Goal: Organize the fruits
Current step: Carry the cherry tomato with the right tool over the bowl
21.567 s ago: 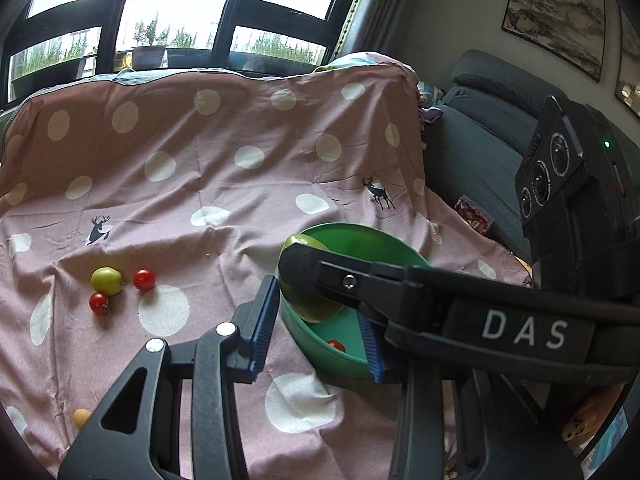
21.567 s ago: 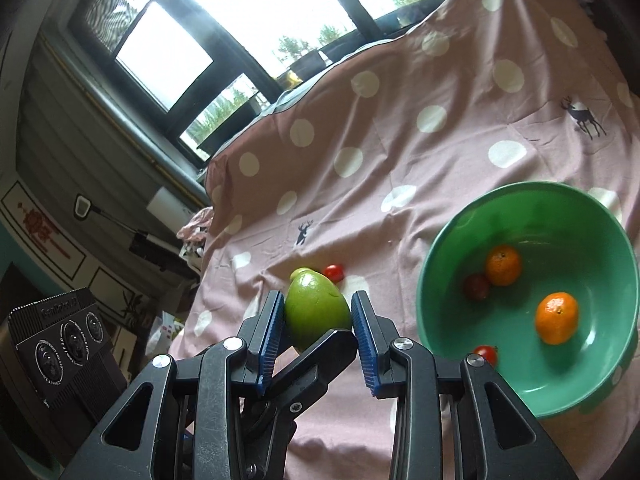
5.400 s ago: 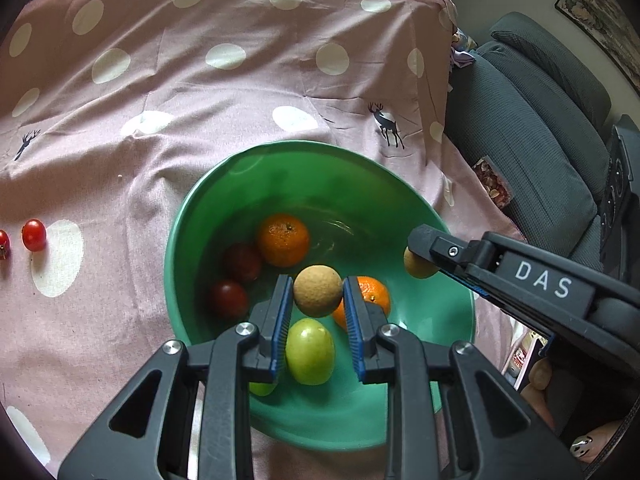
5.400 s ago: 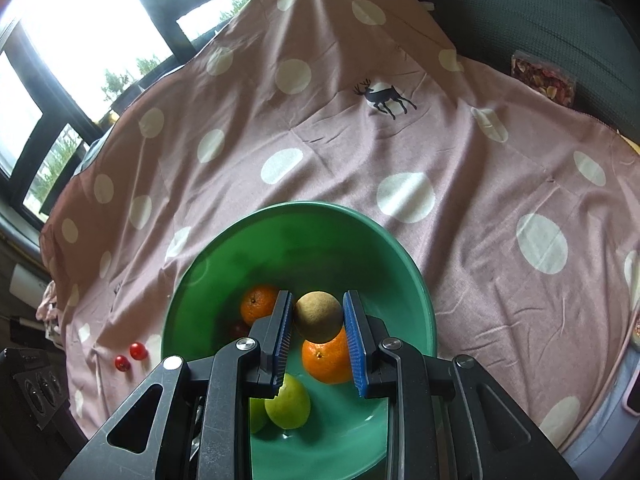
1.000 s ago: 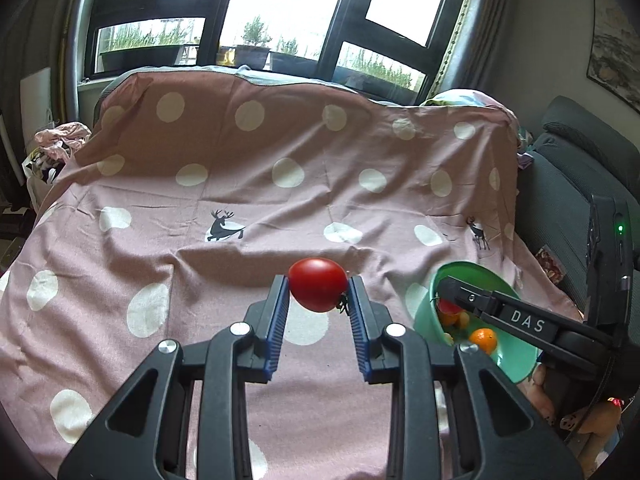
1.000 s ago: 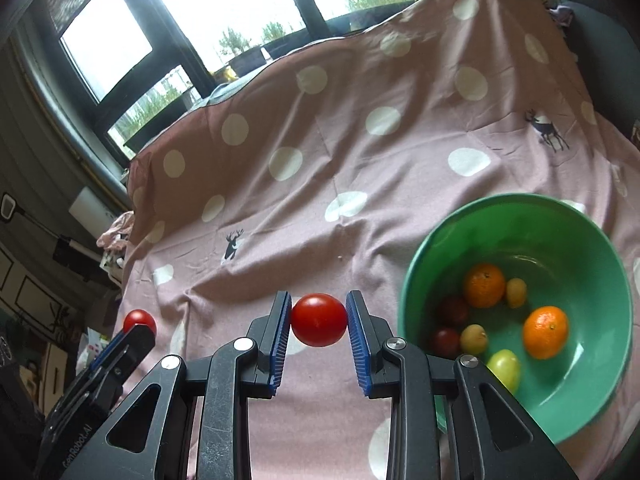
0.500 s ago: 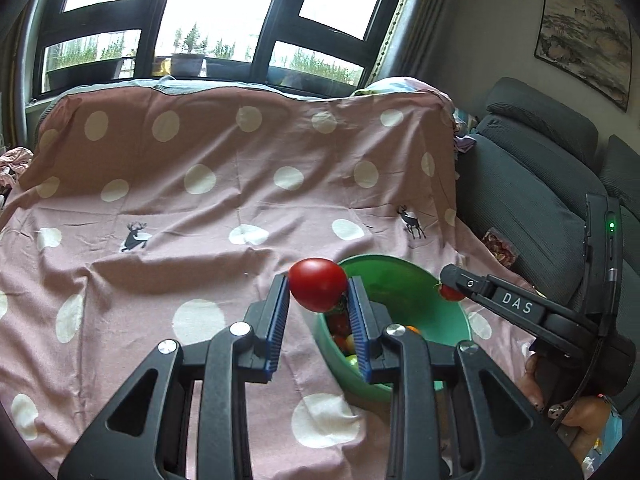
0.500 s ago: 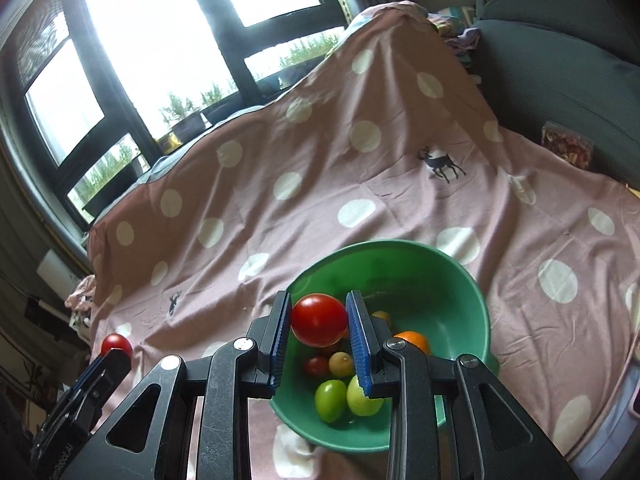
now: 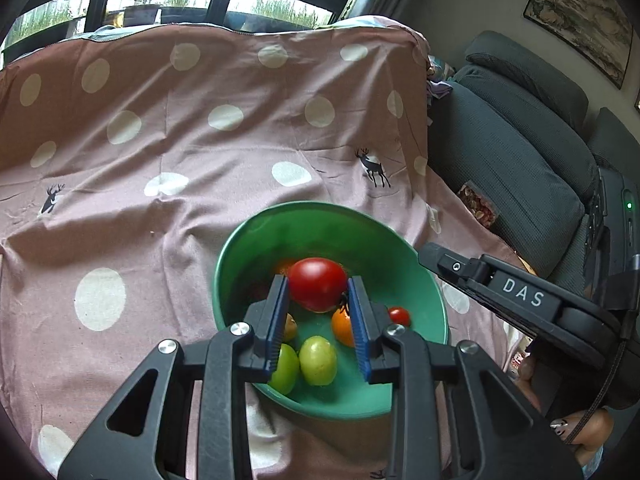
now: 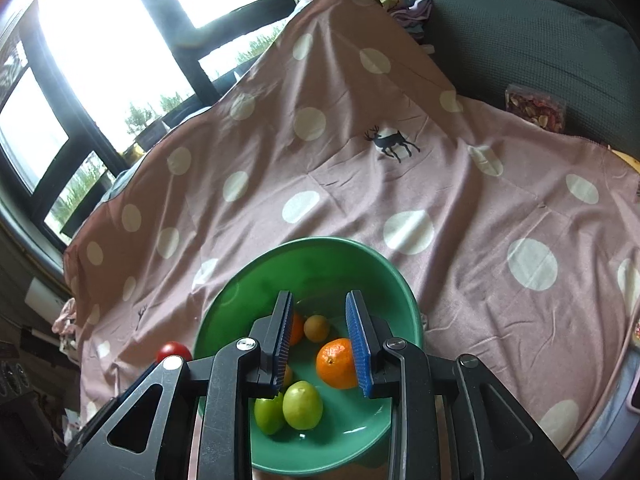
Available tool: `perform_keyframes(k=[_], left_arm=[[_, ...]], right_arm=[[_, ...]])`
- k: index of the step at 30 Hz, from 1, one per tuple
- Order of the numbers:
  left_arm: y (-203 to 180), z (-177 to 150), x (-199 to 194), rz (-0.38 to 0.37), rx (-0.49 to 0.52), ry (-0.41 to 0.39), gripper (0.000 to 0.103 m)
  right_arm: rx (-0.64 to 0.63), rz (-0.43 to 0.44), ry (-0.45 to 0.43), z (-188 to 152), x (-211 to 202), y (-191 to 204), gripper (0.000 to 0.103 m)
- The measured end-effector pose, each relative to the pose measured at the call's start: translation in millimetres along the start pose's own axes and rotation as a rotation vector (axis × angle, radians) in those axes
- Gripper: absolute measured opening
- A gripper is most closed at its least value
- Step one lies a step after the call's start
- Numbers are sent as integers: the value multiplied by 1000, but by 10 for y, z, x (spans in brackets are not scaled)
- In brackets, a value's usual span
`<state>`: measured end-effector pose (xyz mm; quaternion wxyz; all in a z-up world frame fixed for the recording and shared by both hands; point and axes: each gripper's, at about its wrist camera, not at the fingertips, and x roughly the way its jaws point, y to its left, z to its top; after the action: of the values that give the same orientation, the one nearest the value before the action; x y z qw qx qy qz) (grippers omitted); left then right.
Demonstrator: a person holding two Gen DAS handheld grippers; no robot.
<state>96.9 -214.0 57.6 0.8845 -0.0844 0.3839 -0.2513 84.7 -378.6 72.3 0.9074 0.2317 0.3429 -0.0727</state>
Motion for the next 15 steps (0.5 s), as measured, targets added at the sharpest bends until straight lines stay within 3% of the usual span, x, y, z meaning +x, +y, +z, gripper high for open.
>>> perform_keyframes(k=[15], left_arm=[[-49, -124, 462, -35, -14, 135, 30]], right_arm=[[16, -58, 61, -10, 181, -126, 30]])
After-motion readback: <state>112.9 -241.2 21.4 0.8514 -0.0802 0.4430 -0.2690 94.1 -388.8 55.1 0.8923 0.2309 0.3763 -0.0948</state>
